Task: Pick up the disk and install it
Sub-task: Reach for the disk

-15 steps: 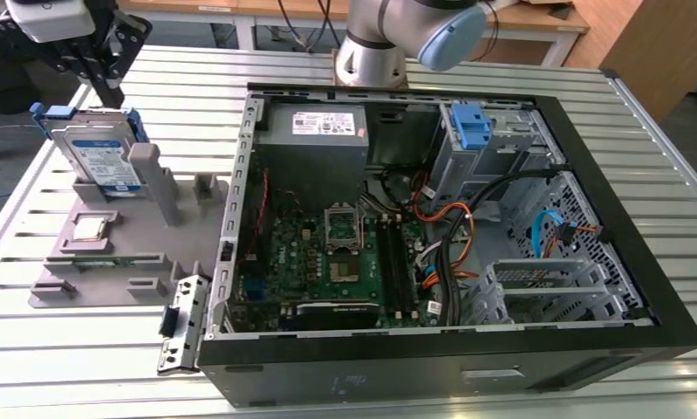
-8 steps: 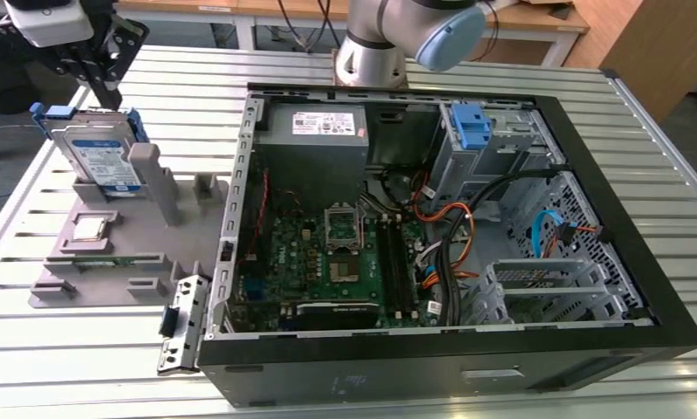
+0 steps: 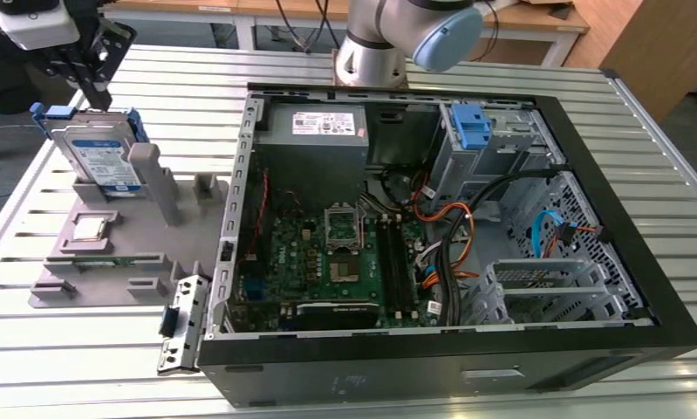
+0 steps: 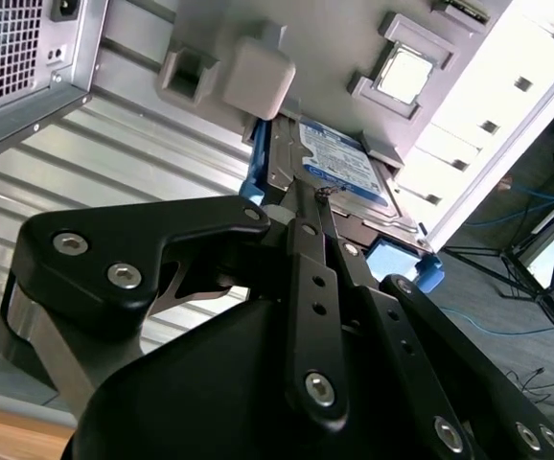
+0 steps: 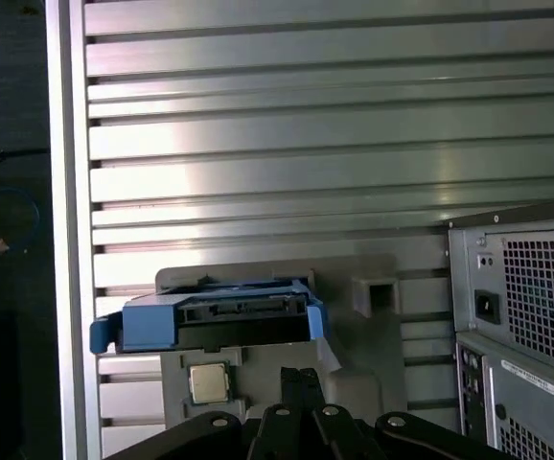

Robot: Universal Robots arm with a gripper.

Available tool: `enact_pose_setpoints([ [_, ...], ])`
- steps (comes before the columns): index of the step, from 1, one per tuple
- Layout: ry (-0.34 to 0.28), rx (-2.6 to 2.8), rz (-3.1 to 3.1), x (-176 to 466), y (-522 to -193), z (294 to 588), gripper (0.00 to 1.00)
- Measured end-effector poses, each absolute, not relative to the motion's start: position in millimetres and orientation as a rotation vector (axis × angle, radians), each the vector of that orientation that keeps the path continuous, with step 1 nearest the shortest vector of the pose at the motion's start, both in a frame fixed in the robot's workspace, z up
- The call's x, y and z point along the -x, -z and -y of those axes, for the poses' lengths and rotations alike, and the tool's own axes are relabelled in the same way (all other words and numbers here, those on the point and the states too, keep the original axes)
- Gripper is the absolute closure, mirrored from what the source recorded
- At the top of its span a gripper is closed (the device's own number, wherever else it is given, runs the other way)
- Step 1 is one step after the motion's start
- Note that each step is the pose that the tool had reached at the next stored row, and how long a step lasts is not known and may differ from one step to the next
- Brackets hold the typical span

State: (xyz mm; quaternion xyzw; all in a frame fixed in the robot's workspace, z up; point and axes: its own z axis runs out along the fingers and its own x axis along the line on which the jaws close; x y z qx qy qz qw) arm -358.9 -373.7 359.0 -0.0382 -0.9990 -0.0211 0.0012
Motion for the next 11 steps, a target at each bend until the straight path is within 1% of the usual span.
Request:
enact_pose_setpoints([
  [11, 0.066, 0.120, 3.135, 380.2, -349.4, 364.2, 0.90],
])
